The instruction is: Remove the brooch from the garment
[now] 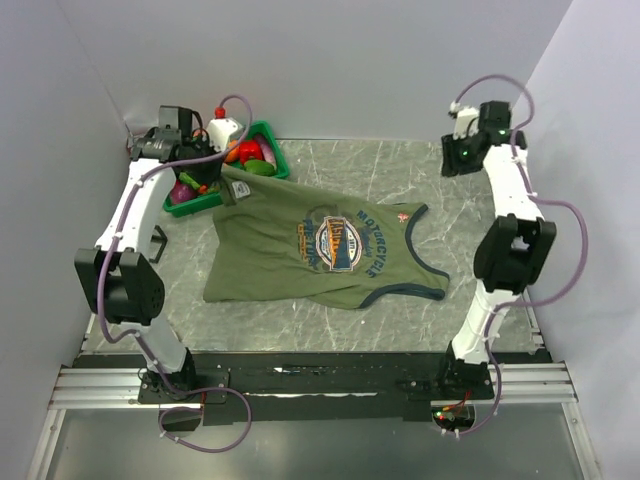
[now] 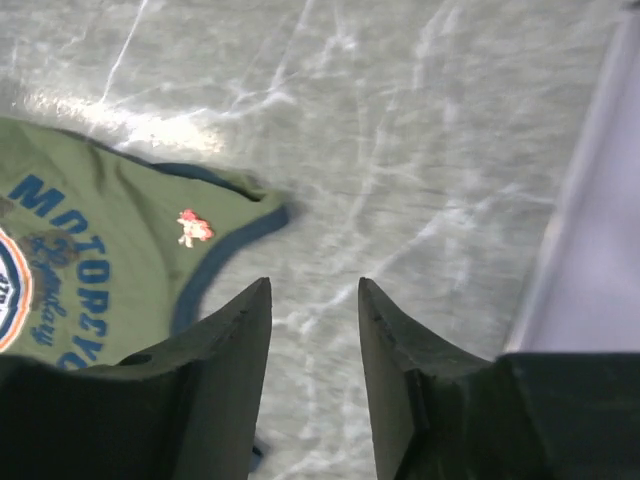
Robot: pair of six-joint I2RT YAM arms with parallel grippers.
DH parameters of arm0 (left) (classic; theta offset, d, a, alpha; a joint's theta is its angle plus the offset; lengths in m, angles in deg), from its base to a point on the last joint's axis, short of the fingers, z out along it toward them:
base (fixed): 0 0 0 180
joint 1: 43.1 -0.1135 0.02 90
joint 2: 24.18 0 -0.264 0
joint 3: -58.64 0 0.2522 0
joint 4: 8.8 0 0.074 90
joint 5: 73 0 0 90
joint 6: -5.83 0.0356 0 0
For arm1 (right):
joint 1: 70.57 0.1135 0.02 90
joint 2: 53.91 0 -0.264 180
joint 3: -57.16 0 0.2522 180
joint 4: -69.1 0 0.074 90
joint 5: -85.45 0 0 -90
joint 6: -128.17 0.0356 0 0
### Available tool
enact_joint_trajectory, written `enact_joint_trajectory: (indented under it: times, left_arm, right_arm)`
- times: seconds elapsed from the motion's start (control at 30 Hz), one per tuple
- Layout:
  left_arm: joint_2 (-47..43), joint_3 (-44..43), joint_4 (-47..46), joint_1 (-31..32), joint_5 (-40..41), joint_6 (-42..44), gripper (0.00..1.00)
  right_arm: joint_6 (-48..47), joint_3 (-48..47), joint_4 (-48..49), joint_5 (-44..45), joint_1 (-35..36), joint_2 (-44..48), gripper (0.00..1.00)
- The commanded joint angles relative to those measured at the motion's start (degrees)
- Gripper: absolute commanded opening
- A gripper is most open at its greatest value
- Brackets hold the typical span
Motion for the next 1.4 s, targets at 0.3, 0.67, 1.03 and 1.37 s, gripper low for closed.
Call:
enact_joint_trajectory:
  times: [0.3,0.67,1.03,1.37]
  left_arm:
    - [5.8,0.6,7.6,-0.2,-1.6,-1.5,0.01]
    - [6.6,0.5,10.4,-0.2,-0.2,-2.2,0.01]
    - [5.9,2.3,11.2,-0.2,0.6,-2.7,0.01]
    - [4.8,-3.7,12.8,-0.1,4.2,-5.0,0.01]
  right_arm:
    - [3.0,-4.8,-3.6,-8.5,1.3,-18.6,0.48]
    - [6.1,-7.6,-2.4,-13.2,1.0,-23.0,0.5]
    - [9.6,-9.9,-1.2,-7.4,1.9,-26.5,0.46]
    - [9.4,-9.2,3.3,-17.7,-0.5,-16.7,0.06]
